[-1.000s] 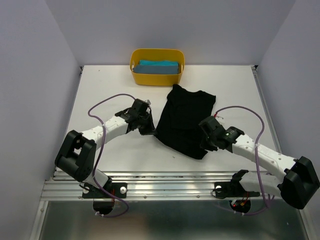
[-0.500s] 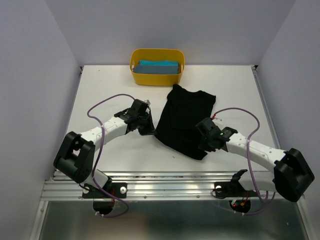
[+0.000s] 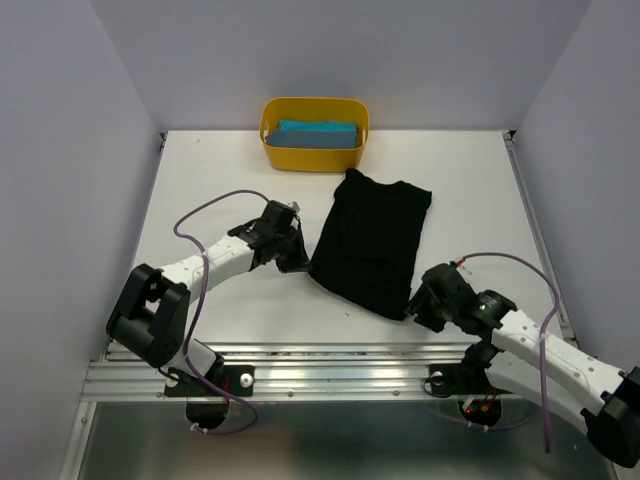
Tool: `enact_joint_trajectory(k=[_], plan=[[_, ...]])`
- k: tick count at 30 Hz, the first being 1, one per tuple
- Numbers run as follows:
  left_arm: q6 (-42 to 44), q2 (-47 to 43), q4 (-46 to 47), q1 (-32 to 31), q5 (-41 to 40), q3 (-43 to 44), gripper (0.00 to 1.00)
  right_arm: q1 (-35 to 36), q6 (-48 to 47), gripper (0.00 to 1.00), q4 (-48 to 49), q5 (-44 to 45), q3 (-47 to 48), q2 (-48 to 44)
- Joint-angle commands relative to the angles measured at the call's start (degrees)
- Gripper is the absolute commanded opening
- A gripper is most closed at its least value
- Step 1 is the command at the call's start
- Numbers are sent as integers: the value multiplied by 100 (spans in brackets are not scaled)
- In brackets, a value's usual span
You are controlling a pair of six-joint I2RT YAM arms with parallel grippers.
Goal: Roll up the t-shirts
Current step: Roll the T-shirt to the center of the board.
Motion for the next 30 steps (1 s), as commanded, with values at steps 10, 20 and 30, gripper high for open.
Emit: enact_joint_trajectory(k=[10,20,30], plan=[[3,-216,100,28,-64,-38,0,-20,984,57,1076,-490,-512,49],[-67,-295,134,28,-169,-135,0,-20,1247,40,1428,-508,-775,156],[-173,-383,38,45,-406,41,0,-20,1160,2,1288,-350,-556,32]])
